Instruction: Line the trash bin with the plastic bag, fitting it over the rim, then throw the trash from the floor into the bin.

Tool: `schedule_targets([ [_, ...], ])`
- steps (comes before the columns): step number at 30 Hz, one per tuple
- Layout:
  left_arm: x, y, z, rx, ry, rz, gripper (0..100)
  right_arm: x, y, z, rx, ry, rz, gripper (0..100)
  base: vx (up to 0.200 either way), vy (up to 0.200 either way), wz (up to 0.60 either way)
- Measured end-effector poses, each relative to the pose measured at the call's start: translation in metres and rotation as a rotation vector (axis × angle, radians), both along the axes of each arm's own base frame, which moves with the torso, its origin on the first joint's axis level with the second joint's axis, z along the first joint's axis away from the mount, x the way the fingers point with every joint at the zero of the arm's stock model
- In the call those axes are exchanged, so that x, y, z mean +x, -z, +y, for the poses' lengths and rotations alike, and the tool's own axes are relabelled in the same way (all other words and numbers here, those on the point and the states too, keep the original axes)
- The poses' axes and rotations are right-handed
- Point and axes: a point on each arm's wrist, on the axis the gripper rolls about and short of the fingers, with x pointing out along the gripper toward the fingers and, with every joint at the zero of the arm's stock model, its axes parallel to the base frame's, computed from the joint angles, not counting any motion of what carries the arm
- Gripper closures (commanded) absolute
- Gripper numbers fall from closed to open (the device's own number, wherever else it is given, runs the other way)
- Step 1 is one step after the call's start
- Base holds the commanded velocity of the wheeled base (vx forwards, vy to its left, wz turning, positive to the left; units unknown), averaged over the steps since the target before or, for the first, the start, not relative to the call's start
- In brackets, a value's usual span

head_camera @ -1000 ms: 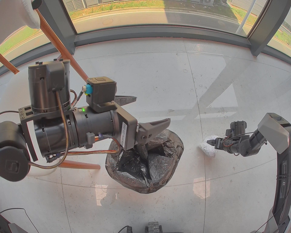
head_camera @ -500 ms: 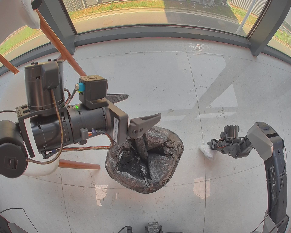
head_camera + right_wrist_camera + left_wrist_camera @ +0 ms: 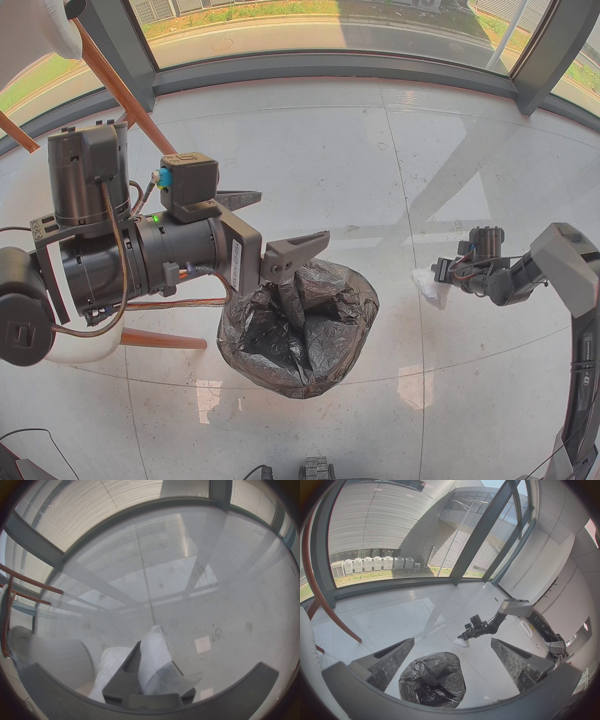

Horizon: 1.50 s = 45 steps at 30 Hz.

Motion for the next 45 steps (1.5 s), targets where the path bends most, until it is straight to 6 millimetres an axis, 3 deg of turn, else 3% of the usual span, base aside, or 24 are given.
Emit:
schedule_targets([
  [4, 0.001, -0.001, 0.003, -0.003, -0.009, -0.004, 0, -0.025, -0.056, 0.022, 0.017, -0.071, -0.080, 100, 0.000, 0.000, 0.00],
  [8, 0.001, -0.003, 0.007, -0.008, -0.020, -0.010, 0, -0.063, -0.110, 0.055, 0.037, -0.173, -0.150, 100, 0.000, 0.000, 0.00],
  [13, 0.002, -0.006, 0.011, -0.014, -0.029, -0.018, 0, -0.114, -0.146, 0.105, 0.063, -0.340, -0.195, 100, 0.000, 0.000, 0.00],
  [22, 0.002, -0.009, 0.014, -0.021, -0.038, -0.027, 0, -0.178, -0.155, 0.179, 0.088, -0.601, -0.198, 100, 0.000, 0.000, 0.00],
  [27, 0.004, -0.010, 0.018, -0.022, -0.056, -0.030, 0, -0.199, -0.142, 0.215, 0.082, -0.705, -0.162, 100, 0.000, 0.000, 0.00],
  [30, 0.006, -0.011, 0.021, -0.024, -0.069, -0.033, 0, -0.200, -0.132, 0.230, 0.078, -0.727, -0.154, 100, 0.000, 0.000, 0.00],
  [31, 0.006, -0.011, 0.021, -0.024, -0.071, -0.033, 0, -0.198, -0.132, 0.234, 0.082, -0.729, -0.161, 0, 0.000, 0.000, 0.00],
  [39, 0.009, -0.013, 0.025, -0.027, -0.091, -0.040, 0, -0.194, -0.125, 0.248, 0.108, -0.729, -0.155, 0, 0.000, 0.000, 0.00],
  [45, 0.007, -0.019, 0.028, -0.038, -0.095, -0.055, 0, -0.199, -0.133, 0.231, 0.105, -0.681, -0.163, 0, 0.000, 0.000, 0.00],
])
